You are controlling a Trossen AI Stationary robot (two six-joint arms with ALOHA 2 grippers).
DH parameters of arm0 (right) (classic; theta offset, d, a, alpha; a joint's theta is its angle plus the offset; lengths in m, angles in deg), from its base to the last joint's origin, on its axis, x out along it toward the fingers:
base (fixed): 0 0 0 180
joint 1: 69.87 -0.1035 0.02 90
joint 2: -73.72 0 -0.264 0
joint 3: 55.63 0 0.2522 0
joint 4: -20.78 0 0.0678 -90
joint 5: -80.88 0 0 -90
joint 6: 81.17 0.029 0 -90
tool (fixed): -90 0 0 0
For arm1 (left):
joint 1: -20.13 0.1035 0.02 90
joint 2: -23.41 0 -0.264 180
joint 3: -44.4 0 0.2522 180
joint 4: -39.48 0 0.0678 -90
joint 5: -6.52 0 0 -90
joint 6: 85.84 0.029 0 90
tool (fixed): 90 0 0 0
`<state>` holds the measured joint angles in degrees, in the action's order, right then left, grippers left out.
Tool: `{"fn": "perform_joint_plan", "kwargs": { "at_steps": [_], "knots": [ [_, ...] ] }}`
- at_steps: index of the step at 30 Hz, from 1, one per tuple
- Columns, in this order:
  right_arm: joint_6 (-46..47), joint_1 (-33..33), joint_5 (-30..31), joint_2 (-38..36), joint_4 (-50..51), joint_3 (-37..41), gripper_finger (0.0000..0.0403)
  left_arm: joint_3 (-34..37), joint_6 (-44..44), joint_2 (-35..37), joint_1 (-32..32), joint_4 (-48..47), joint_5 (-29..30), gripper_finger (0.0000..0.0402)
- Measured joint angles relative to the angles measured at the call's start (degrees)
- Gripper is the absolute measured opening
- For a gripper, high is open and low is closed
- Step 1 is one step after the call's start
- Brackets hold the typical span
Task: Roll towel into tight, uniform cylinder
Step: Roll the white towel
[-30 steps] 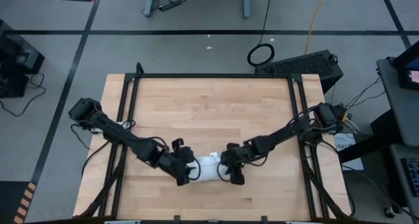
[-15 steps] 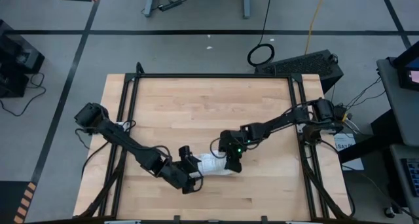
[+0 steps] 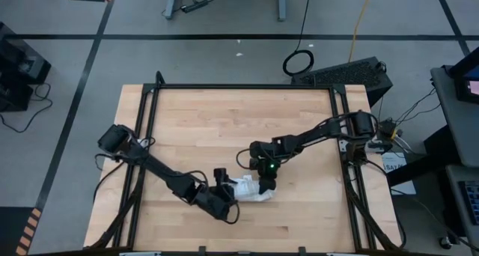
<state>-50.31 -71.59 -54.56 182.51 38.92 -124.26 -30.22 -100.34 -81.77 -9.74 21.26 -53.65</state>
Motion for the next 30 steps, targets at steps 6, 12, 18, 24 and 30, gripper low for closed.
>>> {"fn": "perform_joint_plan", "kwargs": {
  "at_steps": [6, 12, 18, 24, 30],
  "knots": [
    [0.5, 0.0, -0.1, 0.5, -0.1, 0.0, 0.0079, 0.0, -1.8, -0.2, 1.2, -1.0, -6.7, 0.0332],
    [-0.1, 0.2, 0.0, 0.5, 0.0, -0.1, 0.0079, 2.0, -7.3, -0.2, 2.7, -0.8, -8.5, 0.0332],
    [-0.2, 0.2, 0.2, 0.1, 0.2, -0.1, 0.0102, 3.0, -10.2, -0.1, 5.5, 0.1, -13.2, 0.0314],
    [-3.2, 0.5, 2.8, -4.3, 3.3, 0.0, 0.0207, 3.0, -10.2, -0.1, 8.8, -0.2, -18.8, 0.0263],
    [-9.9, 0.2, 12.0, -13.4, 15.9, 0.0, 0.0309, 3.0, -10.3, -0.1, 11.6, 0.2, -23.5, 0.0237]
  ]
}}
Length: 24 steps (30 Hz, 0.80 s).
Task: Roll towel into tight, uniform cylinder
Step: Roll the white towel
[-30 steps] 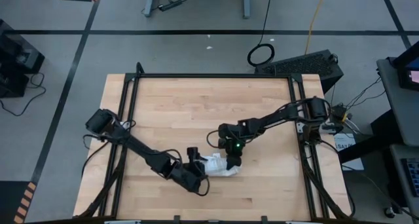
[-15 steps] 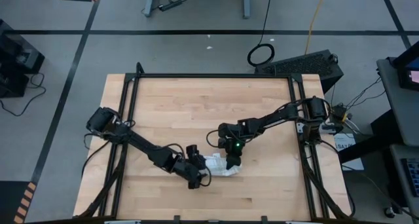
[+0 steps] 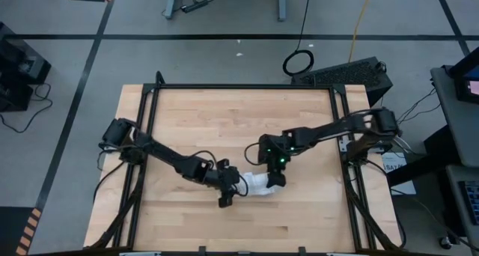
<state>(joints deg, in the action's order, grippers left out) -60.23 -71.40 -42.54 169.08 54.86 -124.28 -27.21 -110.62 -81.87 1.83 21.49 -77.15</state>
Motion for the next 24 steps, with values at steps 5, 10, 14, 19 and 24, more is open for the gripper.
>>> {"fn": "perform_joint_plan", "kwargs": {
  "at_steps": [5, 10, 14, 19, 24],
  "knots": [
    [-3.9, -3.2, 11.8, -7.8, 8.3, 0.0, 0.0351, 0.0, 0.0, 0.0, 2.0, 1.0, -5.4, 0.0235],
    [-3.9, -10.7, 20.9, -12.1, 6.6, 0.0, 0.0354, 0.0, -1.4, 0.0, 4.6, 0.9, -12.4, 0.0235],
    [-4.0, -17.4, 32.0, -12.1, 4.8, 0.0, 0.0354, 0.0, -4.2, -0.1, 7.1, 1.0, -18.4, 0.0235],
    [-4.2, -21.1, 39.5, -9.2, 0.3, 0.0, 0.0354, 0.1, -4.9, -0.1, 9.2, 0.5, -24.7, 0.0234],
    [-2.2, -20.2, 39.5, -5.5, -3.6, 0.0, 0.0345, 0.1, -4.9, -0.1, 10.2, 0.2, -25.0, 0.0234]
  ]
}}
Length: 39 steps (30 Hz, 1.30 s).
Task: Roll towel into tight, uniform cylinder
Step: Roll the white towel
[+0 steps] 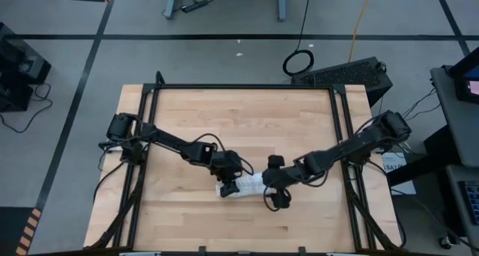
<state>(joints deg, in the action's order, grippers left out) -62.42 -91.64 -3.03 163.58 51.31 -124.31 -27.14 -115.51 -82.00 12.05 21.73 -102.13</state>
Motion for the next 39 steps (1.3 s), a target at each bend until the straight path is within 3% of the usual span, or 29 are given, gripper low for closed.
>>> {"fn": "perform_joint_plan", "kwargs": {
  "at_steps": [4, 14, 19, 26, 33, 36, 39],
  "knots": [
    [3.2, 0.8, 0.0, 2.7, -2.3, 0.0, 0.0308, 0.0, 1.5, 0.0, 0.0, 0.0, 0.4, 0.0234],
    [7.0, 1.1, 0.1, 9.2, -7.7, -0.1, 0.0173, 0.0, 3.1, 0.0, -1.3, -0.1, 4.7, 0.0234],
    [7.6, 1.1, 0.2, 11.4, -9.2, -0.2, 0.0129, 0.1, 3.1, 1.4, -1.3, -1.1, 5.2, 0.0234],
    [7.7, 1.6, 0.0, 11.7, -9.8, -0.2, 0.0092, 0.2, 3.5, 6.7, 0.4, -6.8, 5.9, 0.0234],
    [7.6, 1.5, -0.6, 11.8, -10.9, -0.1, 0.0082, 0.1, 5.1, 12.3, 1.6, -12.0, 5.8, 0.0234],
    [7.6, 1.5, -0.6, 11.8, -11.2, -0.1, 0.0082, 0.1, 5.0, 14.4, 2.1, -11.5, 5.8, 0.0234],
    [7.6, 1.5, -0.6, 11.8, -11.3, 0.0, 0.0082, 0.1, 1.9, 15.7, 1.9, -5.3, 5.8, 0.0234]
  ]
}}
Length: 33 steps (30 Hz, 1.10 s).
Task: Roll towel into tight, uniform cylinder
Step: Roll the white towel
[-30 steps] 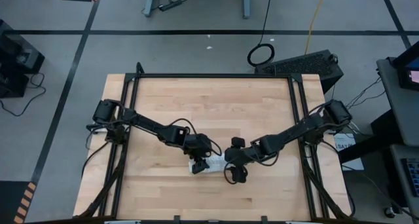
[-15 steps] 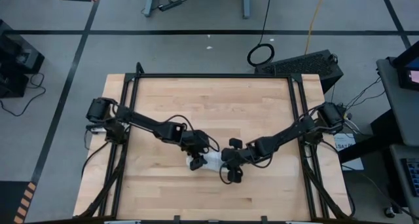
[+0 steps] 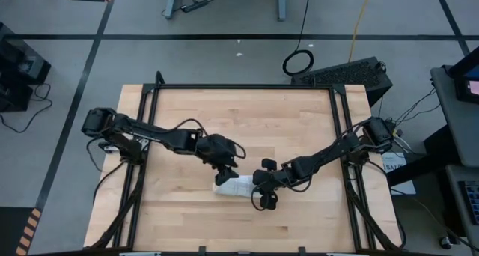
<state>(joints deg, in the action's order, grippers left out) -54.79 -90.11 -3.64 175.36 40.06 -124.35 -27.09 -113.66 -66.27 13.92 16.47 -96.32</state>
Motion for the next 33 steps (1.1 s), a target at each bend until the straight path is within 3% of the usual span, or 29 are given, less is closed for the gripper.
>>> {"fn": "perform_joint_plan", "kwargs": {
  "at_steps": [3, 10, 16, 20, 26, 30, 33],
  "knots": [
    [0.0, 0.0, 0.0, 0.0, 0.0, 0.0, 0.0082, 0.0, 0.4, -0.5, -3.2, 5.4, 1.1, 0.0234],
    [0.0, 0.0, 0.1, 0.0, -0.3, 0.0, 0.0082, 0.1, -0.3, -6.7, -11.1, 7.2, 18.9, 0.0234],
    [-0.6, 0.0, 0.2, 0.0, -0.6, 0.0, 0.0082, 0.0, -1.9, -11.6, -14.2, 7.8, 25.5, 0.0228],
    [-0.7, 0.0, 0.2, 0.0, -0.6, 0.0, 0.0082, 0.0, -3.3, -11.7, -16.1, 7.9, 31.3, 0.0182],
    [-1.1, 0.0, 0.2, 0.0, -0.6, 0.0, 0.0082, 0.8, -4.2, -11.2, -17.6, 8.5, 33.6, 0.0074],
    [-1.5, 0.0, 0.3, 0.0, -0.8, 0.0, 0.0082, 6.4, -9.1, -11.1, -17.6, 14.1, 34.2, 0.0019],
    [-1.5, 0.0, 0.5, 0.0, -0.9, 0.0, 0.0082, 11.2, -13.0, -11.0, -18.0, 20.3, 34.2, 0.0006]
  ]
}}
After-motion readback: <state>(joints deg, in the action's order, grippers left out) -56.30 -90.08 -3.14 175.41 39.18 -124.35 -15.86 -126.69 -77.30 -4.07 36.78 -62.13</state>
